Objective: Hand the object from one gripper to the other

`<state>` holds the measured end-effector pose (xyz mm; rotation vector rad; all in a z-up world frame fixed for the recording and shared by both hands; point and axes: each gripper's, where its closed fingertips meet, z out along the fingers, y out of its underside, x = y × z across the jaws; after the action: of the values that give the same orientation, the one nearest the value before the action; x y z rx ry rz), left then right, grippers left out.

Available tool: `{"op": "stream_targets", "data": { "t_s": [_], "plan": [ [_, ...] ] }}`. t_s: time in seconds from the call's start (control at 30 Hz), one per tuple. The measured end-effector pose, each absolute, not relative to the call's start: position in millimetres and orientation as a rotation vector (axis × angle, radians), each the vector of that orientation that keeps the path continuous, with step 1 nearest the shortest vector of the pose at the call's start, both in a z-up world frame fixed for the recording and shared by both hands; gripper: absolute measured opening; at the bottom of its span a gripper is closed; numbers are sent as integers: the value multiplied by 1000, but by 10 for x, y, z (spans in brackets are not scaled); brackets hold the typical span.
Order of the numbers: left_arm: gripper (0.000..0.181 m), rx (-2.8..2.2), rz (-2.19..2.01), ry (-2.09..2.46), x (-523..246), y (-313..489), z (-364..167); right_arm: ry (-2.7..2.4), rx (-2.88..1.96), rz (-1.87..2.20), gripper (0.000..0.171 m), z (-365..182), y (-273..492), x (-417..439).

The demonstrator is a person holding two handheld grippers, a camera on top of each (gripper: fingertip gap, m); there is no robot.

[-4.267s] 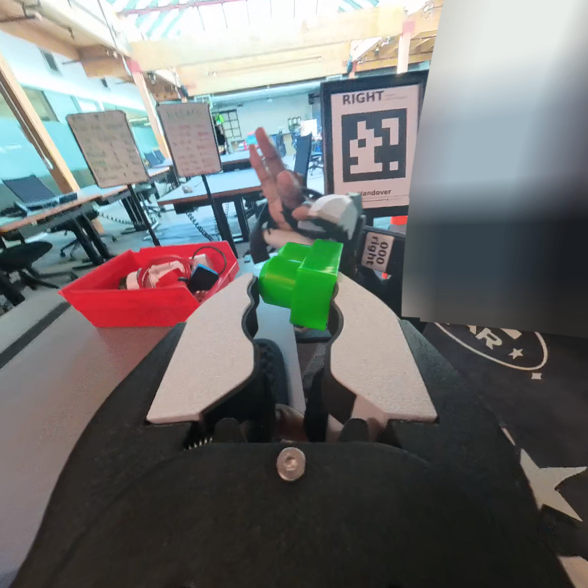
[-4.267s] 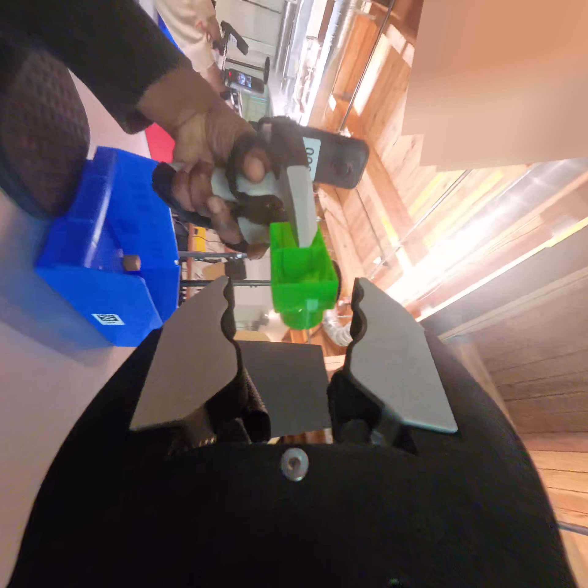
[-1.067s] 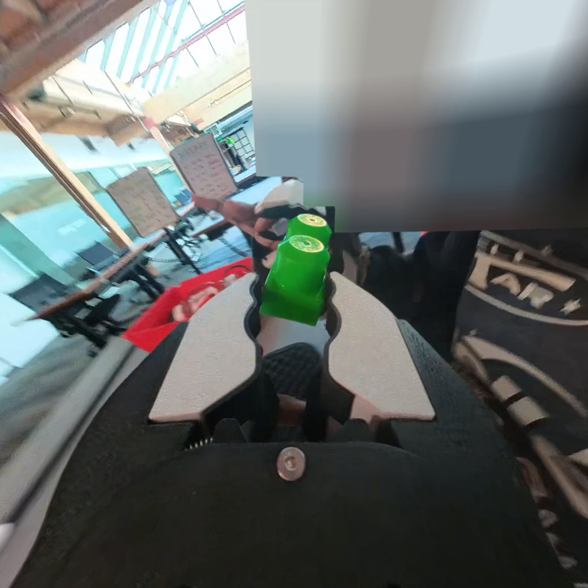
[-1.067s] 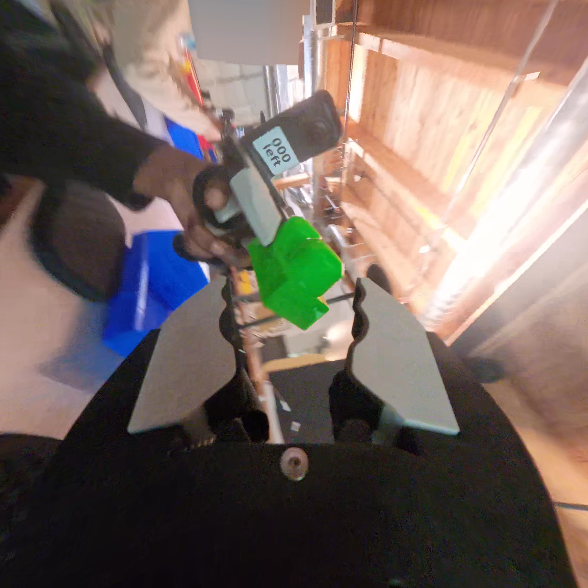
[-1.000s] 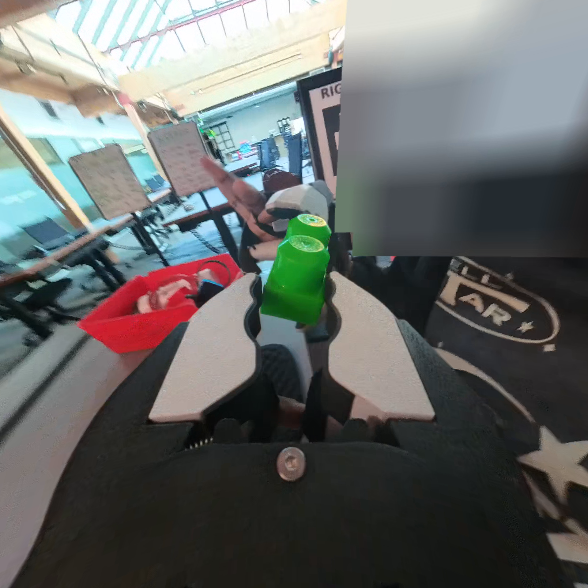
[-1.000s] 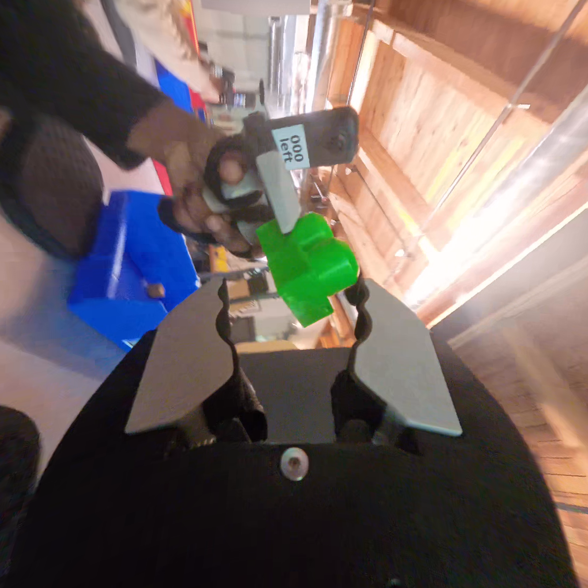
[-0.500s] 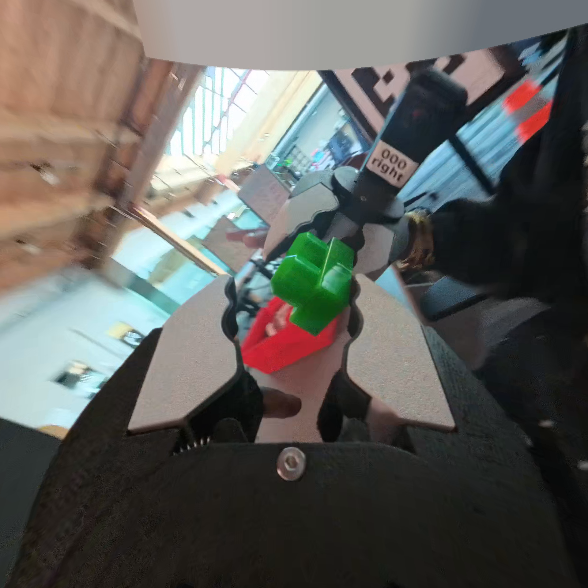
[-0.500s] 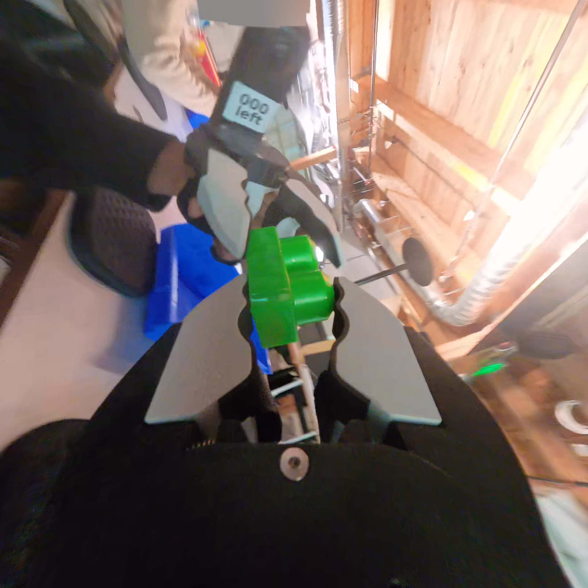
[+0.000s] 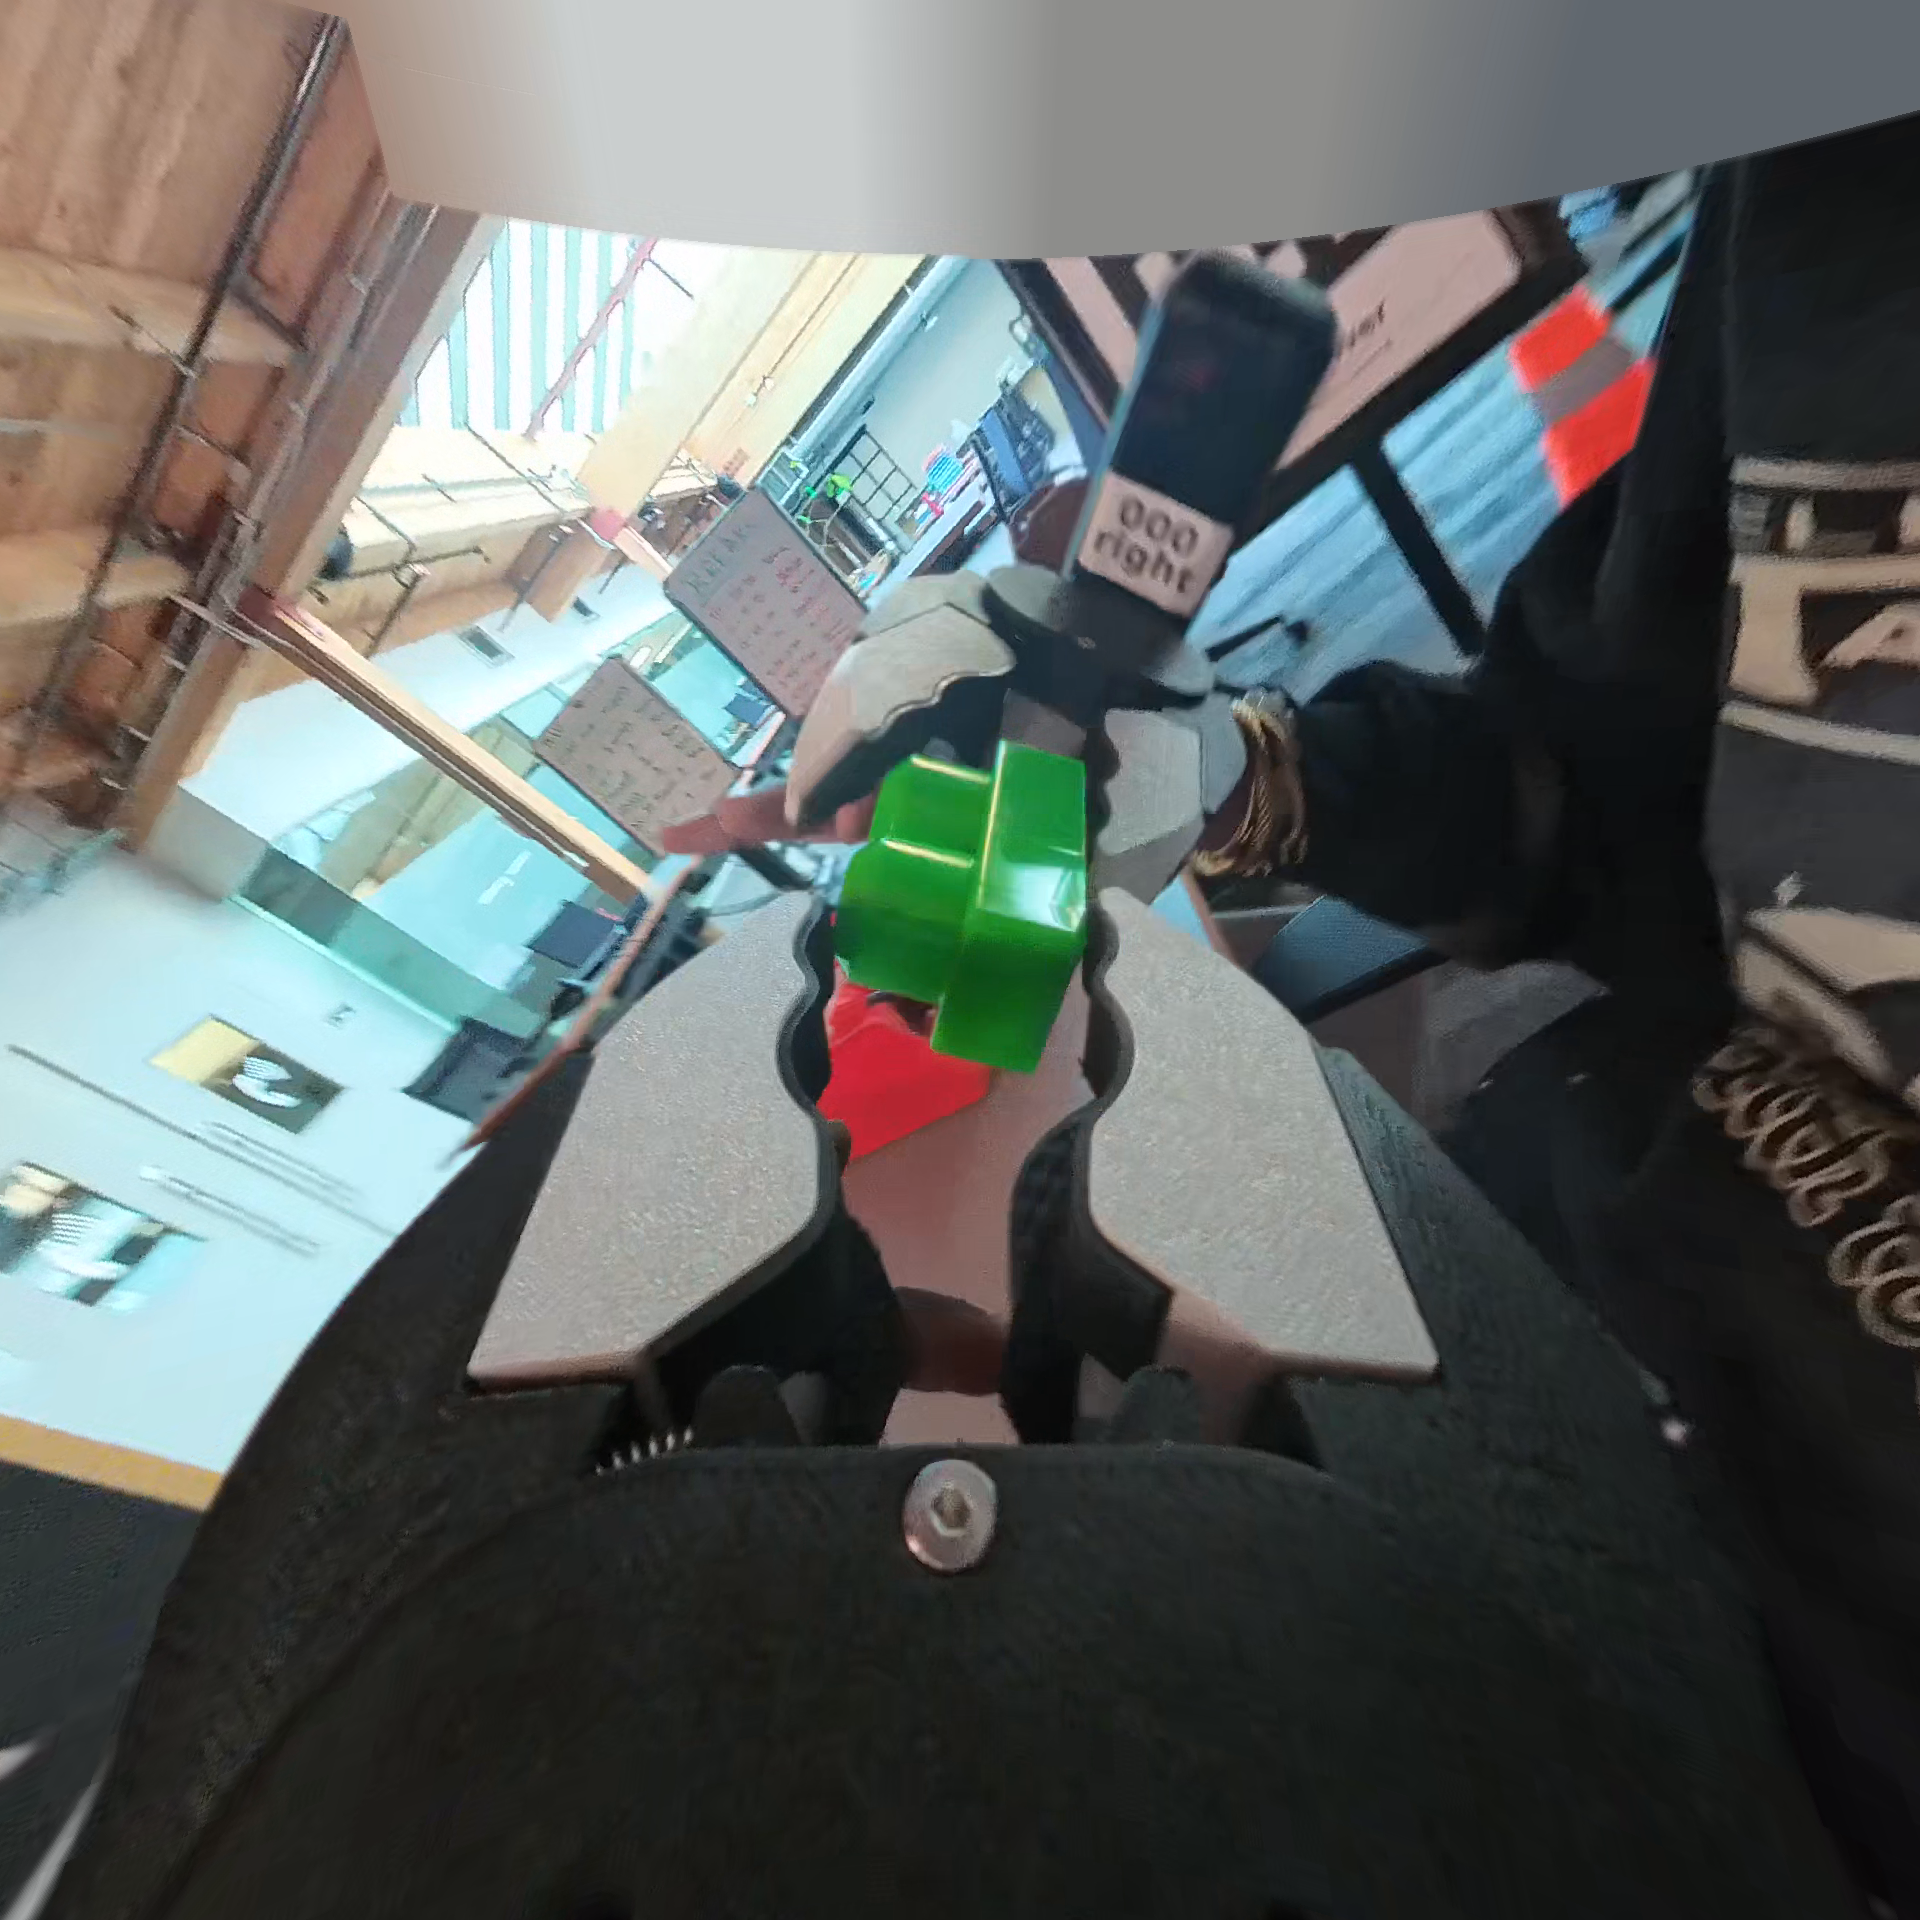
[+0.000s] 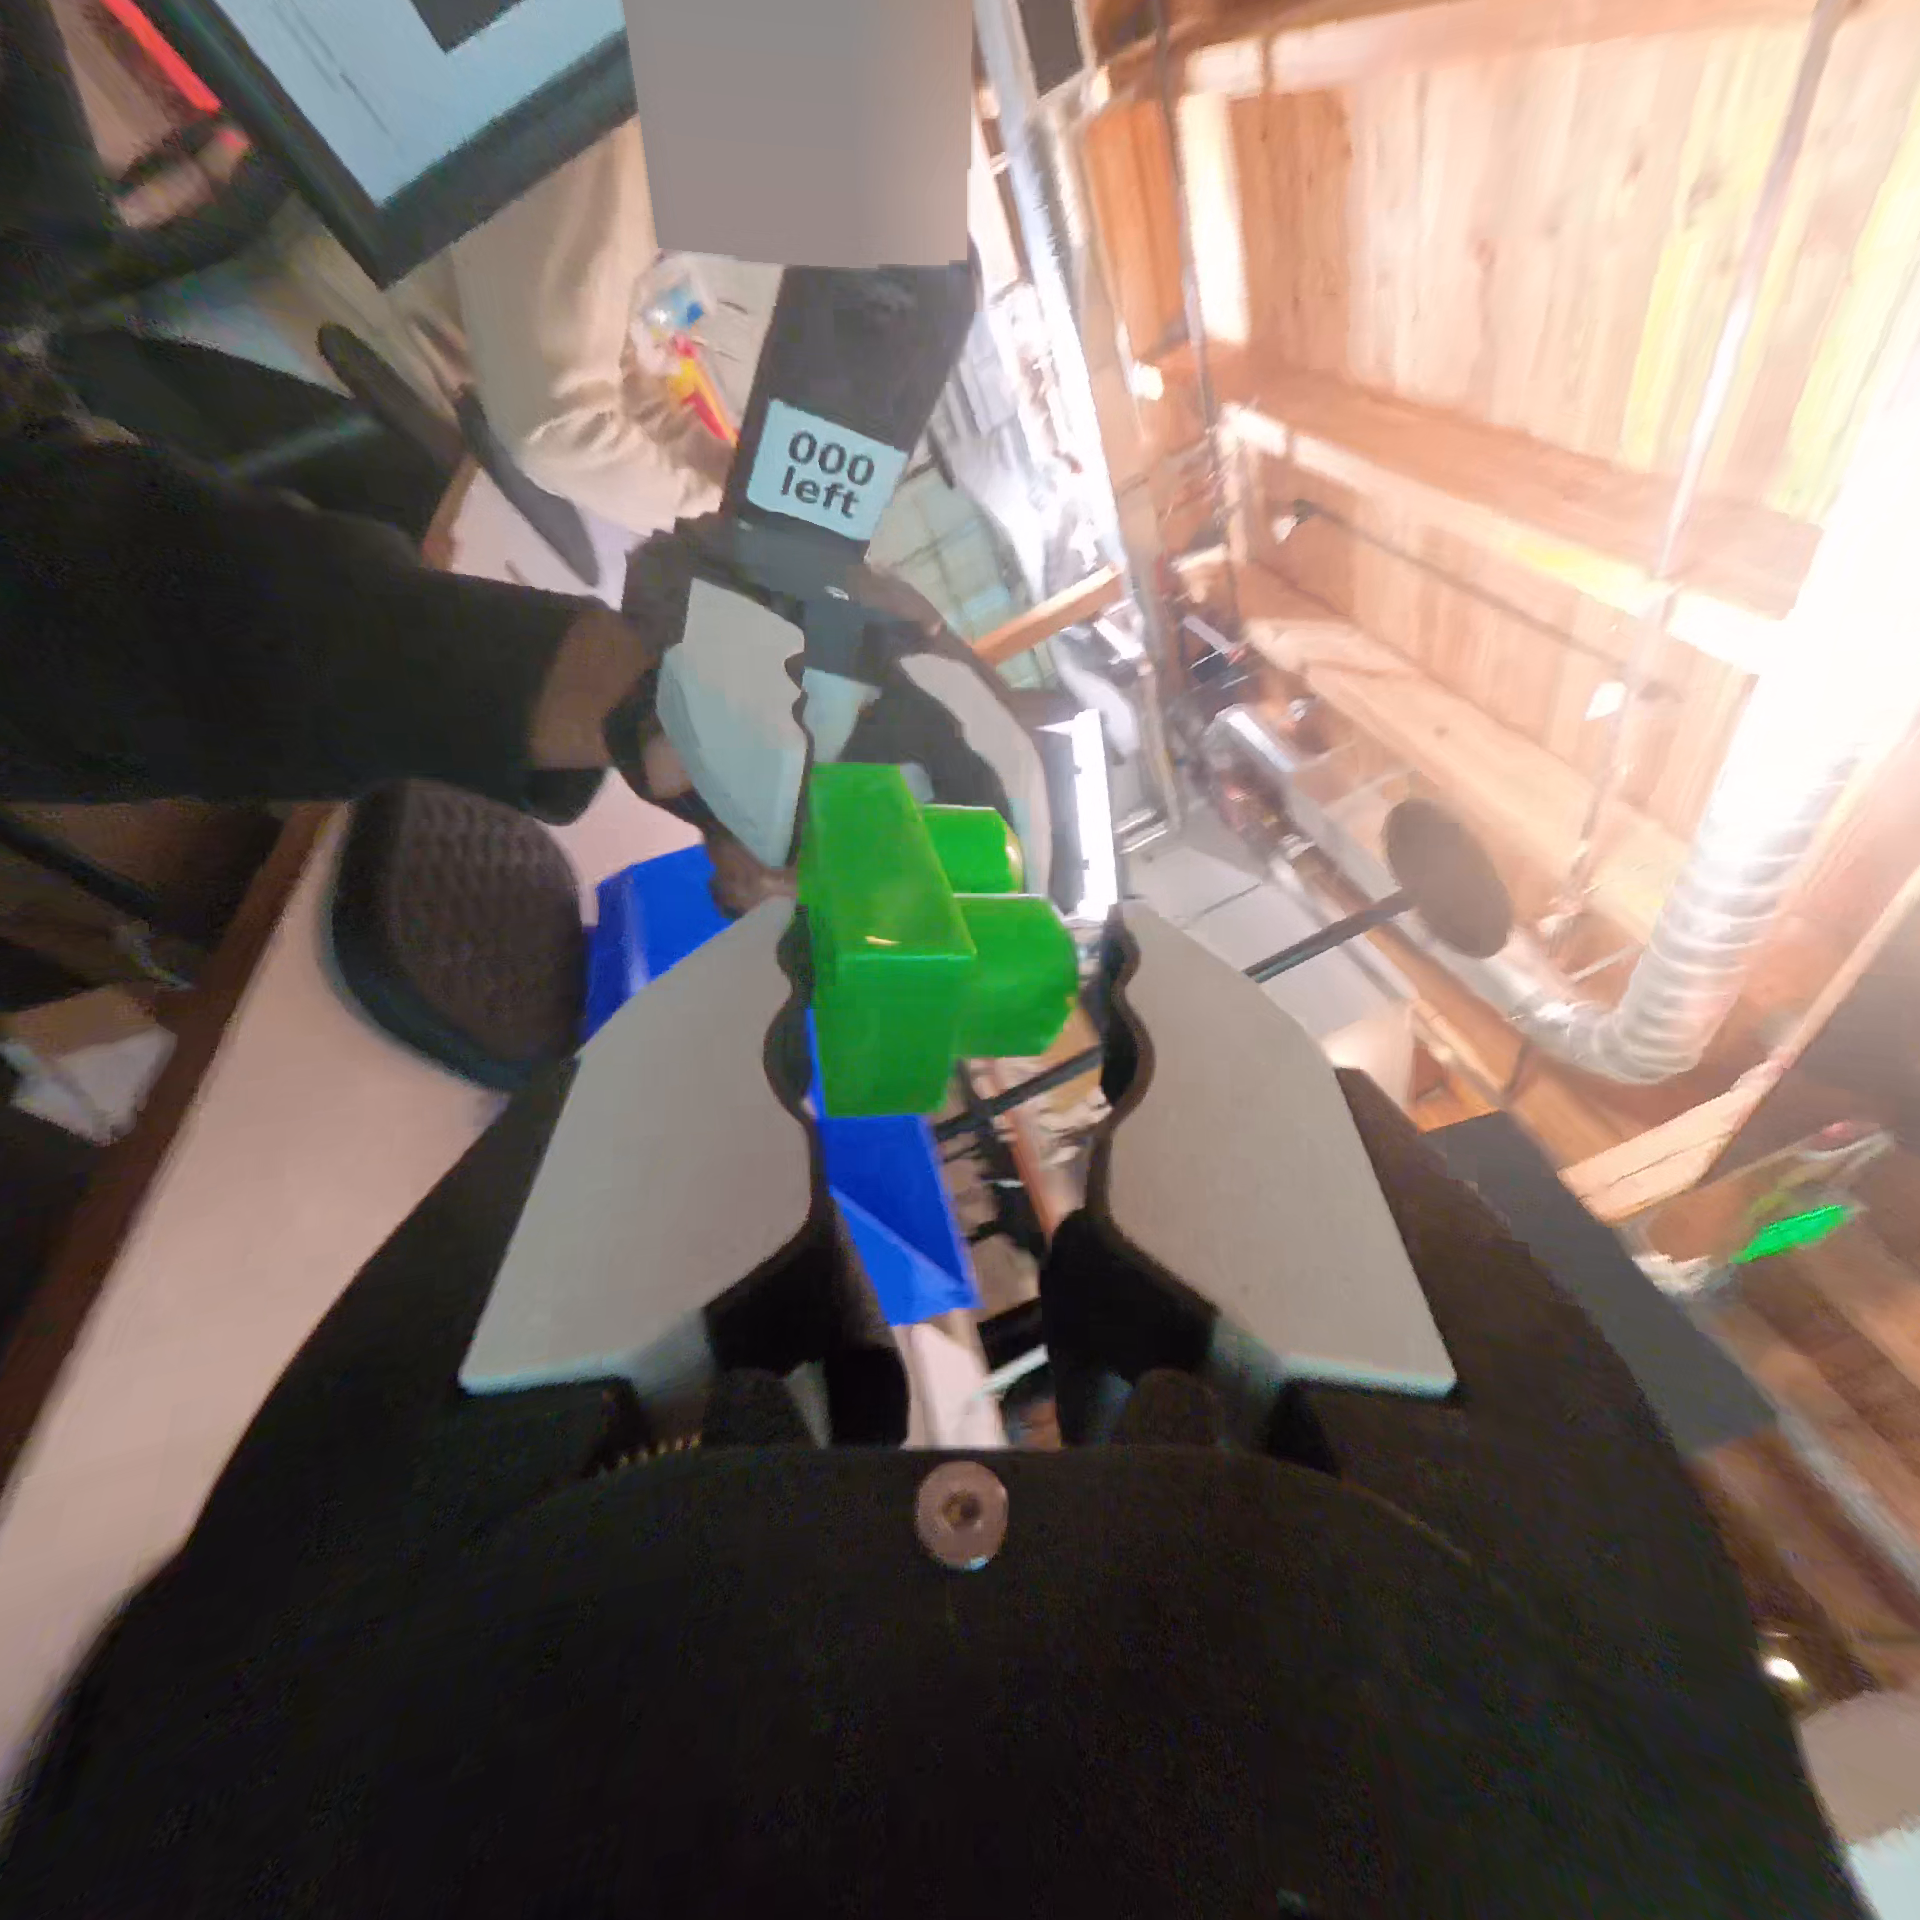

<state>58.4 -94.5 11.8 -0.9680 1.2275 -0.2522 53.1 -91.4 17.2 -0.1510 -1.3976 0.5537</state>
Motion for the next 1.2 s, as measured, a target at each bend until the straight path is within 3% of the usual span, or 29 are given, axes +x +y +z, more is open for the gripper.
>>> {"op": "stream_targets", "data": {
  "t_s": [0.07, 0.17, 0.3, 0.4, 0.47, 0.57, 0.67, 0.8, 1.03, 1.2],
  "plan": [
    [45, -1051, -387, 1181, 551, -957, 152, -1356, -50, 386, 66, 177, -894, 550],
    [45, -1161, -599, 1098, 500, -957, 197, -1327, 68, 123, 70, 143, -883, 539],
    [45, -1266, -748, 1067, 484, -932, 135, -1298, 153, -66, 60, 114, -919, 488],
    [45, -1327, -775, 1057, 493, -891, 73, -1301, 181, -109, 40, 82, -950, 465],
    [45, -1323, -780, 1043, 485, -876, 83, -1312, 161, -116, 39, 80, -928, 451],
    [43, -1235, -687, 1043, 464, -837, 128, -1344, 83, -18, 38, 88, -905, 448],
    [60, -1042, -389, 1099, 446, -840, 175, -1396, -81, 204, 38, 118, -831, 458],
    [63, -960, -53, 1192, 463, -800, 111, -1458, -267, 502, 38, 113, -777, 464],
    [38, -928, -58, 1239, 535, -840, 70, -1514, -335, 695, 39, 77, -845, 476],
    [36, -1009, -230, 1195, 520, -886, 130, -1448, -281, 721, 41, 160, -902, 495]
  ]
}}
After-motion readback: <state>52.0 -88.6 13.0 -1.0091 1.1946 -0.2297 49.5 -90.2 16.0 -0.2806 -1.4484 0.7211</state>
